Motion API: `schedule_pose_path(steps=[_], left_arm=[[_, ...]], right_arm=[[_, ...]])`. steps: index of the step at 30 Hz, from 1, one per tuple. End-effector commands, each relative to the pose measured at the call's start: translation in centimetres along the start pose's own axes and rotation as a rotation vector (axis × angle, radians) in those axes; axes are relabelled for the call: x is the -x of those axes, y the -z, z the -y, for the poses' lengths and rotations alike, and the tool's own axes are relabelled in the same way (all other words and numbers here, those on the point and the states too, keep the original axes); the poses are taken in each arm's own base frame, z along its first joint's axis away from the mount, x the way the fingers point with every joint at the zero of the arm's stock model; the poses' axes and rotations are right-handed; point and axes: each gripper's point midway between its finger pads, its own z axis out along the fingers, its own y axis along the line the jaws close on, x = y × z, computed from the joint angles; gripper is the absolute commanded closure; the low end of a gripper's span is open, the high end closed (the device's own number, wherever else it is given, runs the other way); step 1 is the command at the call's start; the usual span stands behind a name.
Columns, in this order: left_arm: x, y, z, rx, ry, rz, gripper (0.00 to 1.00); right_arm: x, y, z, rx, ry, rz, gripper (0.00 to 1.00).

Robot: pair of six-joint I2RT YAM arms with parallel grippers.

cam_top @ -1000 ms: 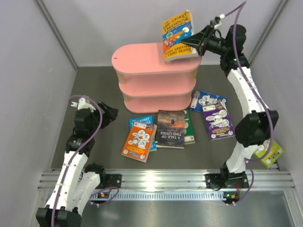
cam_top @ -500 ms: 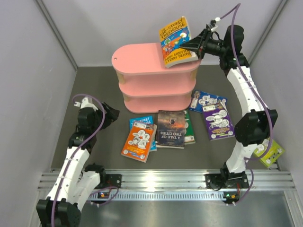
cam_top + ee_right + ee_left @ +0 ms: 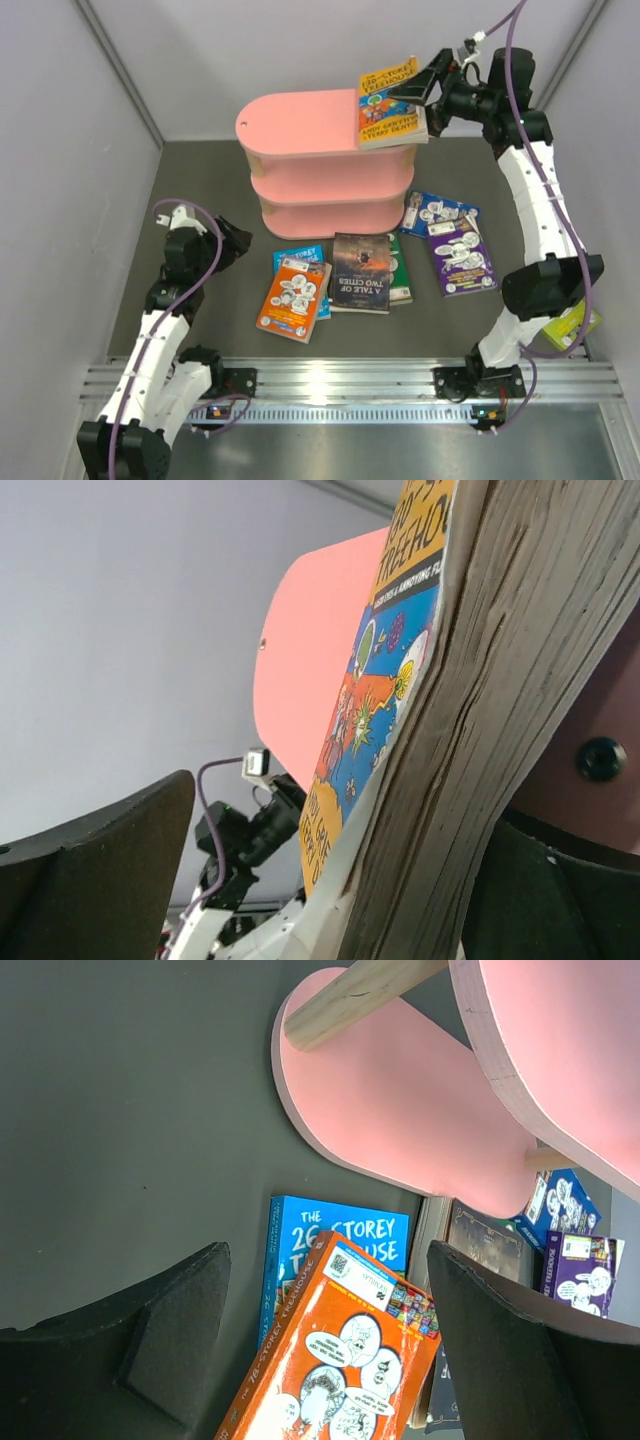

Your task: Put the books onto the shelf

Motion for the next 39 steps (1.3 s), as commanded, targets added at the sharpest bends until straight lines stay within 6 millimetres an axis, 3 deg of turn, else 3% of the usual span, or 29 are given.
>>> schedule_pose_path(steps=[1, 2, 6, 11, 16, 22, 26, 31, 36, 39], left_arm=[[1.4, 0.2, 0.7, -0.029, -0.019, 0.055, 0.16], [1.4, 0.3, 0.8, -0.029, -0.018, 0.057, 0.16], [1.5, 0.3, 0.8, -0.027, -0.024, 0.059, 0.16], [1.3, 0.2, 0.6, -0.021, -0.020, 0.054, 0.16], [1.2, -0.1, 0.5, -0.017, -0.017, 0.049, 0.16], [1.1, -0.3, 0.5, -0.018, -0.006, 0.044, 0.16], [1.0, -0.4, 0.4, -0.016, -0.009, 0.044, 0.16], [1.0, -0.4, 0.3, -0.012, -0.014, 0.044, 0.16], [1.1, -0.4, 0.2, -0.006, -0.017, 0.044, 0.16], [1.0, -0.5, 0.0, -0.002, -0.017, 0.042, 0.16]], right_arm=[[1.6, 2.1, 0.6, -0.157, 0.122, 0.076, 0.00], [1.8, 2.0, 1.7, -0.201, 0.117, 0.070, 0.00], [2.6, 3.7, 3.0, -0.361, 0.156, 0.089, 0.00], [2.0, 4.7, 5.8, -0.490, 0.195, 0.061, 0.00], [2.6, 7.0, 7.7, -0.650, 0.249, 0.105, 0.00], [3.7, 8.7, 7.4, -0.721, 0.297, 0.182, 0.00], [4.2, 8.7, 6.5, -0.694, 0.308, 0.215, 0.00], [4.9, 8.1, 3.6, -0.577, 0.336, 0.270, 0.00], [5.5, 8.1, 2.7, -0.551, 0.353, 0.305, 0.01], [5.6, 7.7, 3.0, -0.545, 0.351, 0.297, 0.11]])
